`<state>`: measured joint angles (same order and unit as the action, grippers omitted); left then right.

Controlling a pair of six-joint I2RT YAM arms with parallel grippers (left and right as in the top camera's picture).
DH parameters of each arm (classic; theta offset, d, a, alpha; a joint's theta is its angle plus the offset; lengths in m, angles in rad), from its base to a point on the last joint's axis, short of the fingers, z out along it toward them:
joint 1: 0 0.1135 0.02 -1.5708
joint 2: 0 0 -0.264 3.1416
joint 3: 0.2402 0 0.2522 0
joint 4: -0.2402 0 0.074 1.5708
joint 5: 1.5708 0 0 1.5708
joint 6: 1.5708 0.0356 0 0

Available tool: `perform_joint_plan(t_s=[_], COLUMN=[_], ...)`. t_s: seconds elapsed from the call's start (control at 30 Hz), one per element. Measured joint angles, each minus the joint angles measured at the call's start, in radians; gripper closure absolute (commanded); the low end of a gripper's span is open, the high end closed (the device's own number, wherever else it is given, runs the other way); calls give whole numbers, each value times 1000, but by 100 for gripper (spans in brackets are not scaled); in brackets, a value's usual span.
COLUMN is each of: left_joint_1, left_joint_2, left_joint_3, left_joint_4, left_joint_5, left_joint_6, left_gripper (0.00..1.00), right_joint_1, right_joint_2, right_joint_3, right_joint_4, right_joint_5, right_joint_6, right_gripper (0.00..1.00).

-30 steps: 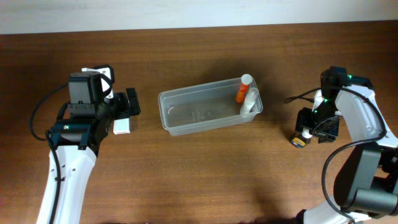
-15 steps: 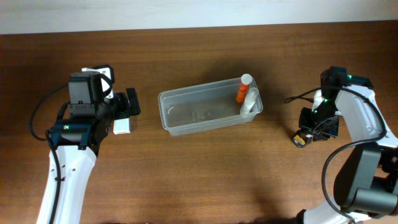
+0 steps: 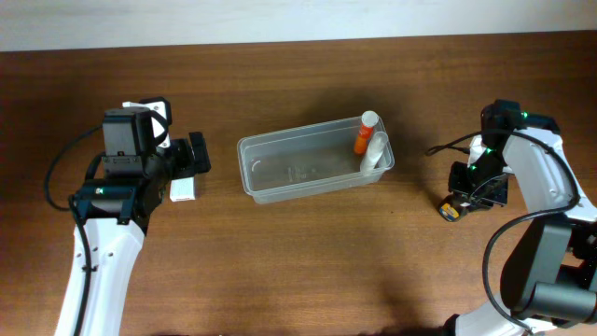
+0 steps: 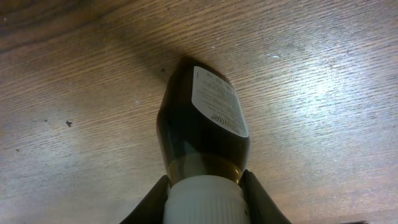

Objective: Pack container
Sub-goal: 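Lower the brown bottle into the container and release it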

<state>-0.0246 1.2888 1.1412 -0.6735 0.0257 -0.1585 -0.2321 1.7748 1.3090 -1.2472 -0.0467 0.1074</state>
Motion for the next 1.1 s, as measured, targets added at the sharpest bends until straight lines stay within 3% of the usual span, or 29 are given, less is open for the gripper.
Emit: perform_joint_plan(t_s=[0.3, 0.73, 1.1], left_joint_1=[0, 0, 0], left_joint_2=[0, 0, 0], left_joint_3=[0, 0, 0], left_joint_4=[0, 3, 3], left_joint_5=[0, 0, 0], left_joint_6=[0, 0, 0], left_gripper=[0, 0, 0], right_joint_1=[51, 427, 608], right_joint_2=[-50, -84, -63], right_joint_3=[121, 586, 636], right_joint_4=[-129, -291, -224], right_joint_5=[3, 3, 0], right_joint_6=[-38, -92, -105], right_gripper=[78, 78, 79])
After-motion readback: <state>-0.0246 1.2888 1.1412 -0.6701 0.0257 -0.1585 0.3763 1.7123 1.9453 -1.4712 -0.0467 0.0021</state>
